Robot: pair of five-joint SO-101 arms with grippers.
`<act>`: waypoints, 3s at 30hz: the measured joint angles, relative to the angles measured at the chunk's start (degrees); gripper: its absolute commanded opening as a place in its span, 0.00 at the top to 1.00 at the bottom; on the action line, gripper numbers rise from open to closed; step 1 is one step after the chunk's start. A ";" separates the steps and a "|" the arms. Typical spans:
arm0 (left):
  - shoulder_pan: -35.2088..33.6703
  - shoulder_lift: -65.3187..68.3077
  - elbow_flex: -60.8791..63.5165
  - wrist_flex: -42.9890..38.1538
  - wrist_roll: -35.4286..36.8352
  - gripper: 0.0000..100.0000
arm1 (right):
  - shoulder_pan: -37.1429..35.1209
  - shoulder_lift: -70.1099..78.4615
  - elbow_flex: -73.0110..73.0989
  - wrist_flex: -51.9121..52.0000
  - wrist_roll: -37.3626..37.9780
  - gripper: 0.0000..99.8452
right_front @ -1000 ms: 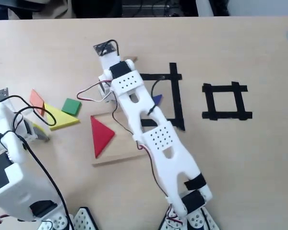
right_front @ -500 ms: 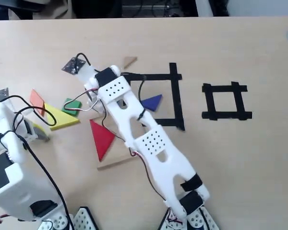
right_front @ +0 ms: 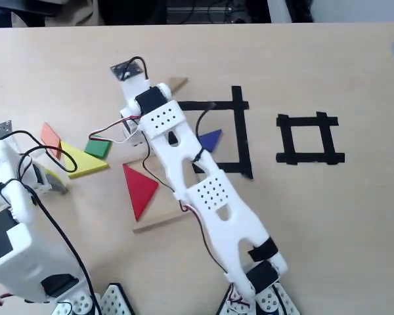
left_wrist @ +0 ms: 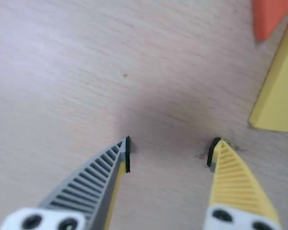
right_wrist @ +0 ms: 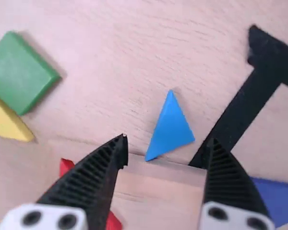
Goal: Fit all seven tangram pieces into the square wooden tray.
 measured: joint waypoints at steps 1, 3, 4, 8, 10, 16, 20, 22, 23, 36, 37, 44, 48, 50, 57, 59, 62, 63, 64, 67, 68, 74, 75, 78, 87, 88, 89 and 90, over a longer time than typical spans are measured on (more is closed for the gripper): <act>0.00 0.00 0.00 0.00 0.00 0.72 | 0.00 0.00 0.00 0.00 -1.93 0.75; 0.00 0.00 0.00 0.00 0.00 0.72 | 0.00 0.00 0.00 0.00 -5.01 0.75; 0.00 0.00 0.00 0.00 0.00 0.72 | 0.00 0.00 0.00 0.00 -5.89 0.75; 0.00 0.00 0.00 0.00 0.00 0.72 | 0.00 0.00 0.00 0.00 -7.21 0.75; 0.00 0.00 0.00 0.00 0.00 0.72 | 0.00 1.05 0.00 0.00 -7.30 0.75; 0.00 0.00 0.00 0.00 0.00 0.72 | 0.09 4.75 -0.44 -0.53 -7.38 0.75; 0.00 0.00 0.00 0.00 0.00 0.72 | 0.09 4.75 -0.70 -0.53 -7.38 0.75; 0.00 0.00 0.00 0.00 0.00 0.72 | 0.09 4.75 -0.70 -0.53 -7.38 0.75; 0.00 0.00 0.00 0.00 0.00 0.72 | 0.09 4.75 -0.70 -0.79 -6.95 0.75; 0.00 0.00 0.00 0.00 0.00 0.72 | 0.09 4.84 -0.70 -2.46 -5.45 0.78; 0.00 0.00 0.00 0.00 0.00 0.72 | 0.09 4.84 -0.70 -2.46 -5.45 0.82; -0.09 0.00 0.00 0.00 0.00 0.72 | 1.14 4.84 -0.70 -3.16 -5.10 0.84; -0.18 0.00 0.00 0.00 0.00 0.72 | 0.97 4.84 -0.70 -3.43 -5.01 0.84; -0.18 0.00 0.00 0.00 0.00 0.72 | 0.97 4.84 -0.70 -3.43 -4.40 0.84; -0.18 0.00 0.00 0.00 0.00 0.72 | 0.97 4.84 -0.70 -3.43 -3.16 0.84; -0.18 0.00 0.00 0.00 0.00 0.72 | 0.97 4.84 -0.70 -3.43 -2.99 0.84; -0.18 0.00 0.00 0.00 0.00 0.72 | 0.97 4.84 -0.97 -3.16 -1.58 0.84; -0.18 0.00 0.00 0.00 0.00 0.72 | 0.97 4.84 -1.41 -2.73 -0.70 0.84; -0.18 0.00 0.00 0.00 0.00 0.72 | 0.97 4.92 -2.11 -2.29 -0.26 0.84; -0.18 0.00 0.00 0.00 0.00 0.72 | 0.97 5.71 -4.40 -1.23 0.18 0.84; -0.18 0.00 0.00 0.00 0.00 0.72 | 0.97 5.71 -5.10 -1.14 0.18 0.82; -0.18 0.00 0.00 0.00 0.00 0.72 | 0.97 5.71 -6.59 -1.14 0.35 0.71; -0.26 0.00 0.00 0.00 0.00 0.72 | 0.97 5.71 -6.59 -1.05 0.35 0.71; -0.26 0.00 0.00 0.00 0.00 0.72 | 0.97 5.71 -6.59 -1.05 0.35 0.71; -0.26 0.00 0.00 0.00 0.00 0.72 | -1.93 8.26 -6.86 -0.97 5.36 0.71; -0.26 0.00 0.00 0.00 0.00 0.72 | -2.81 8.53 -6.86 -1.49 5.80 0.71; -0.26 0.00 0.00 0.00 0.00 0.72 | -3.25 8.53 -6.86 -2.02 5.98 0.71; -0.26 0.00 0.00 0.00 0.00 0.72 | -3.34 8.53 -6.86 -2.37 6.07 0.71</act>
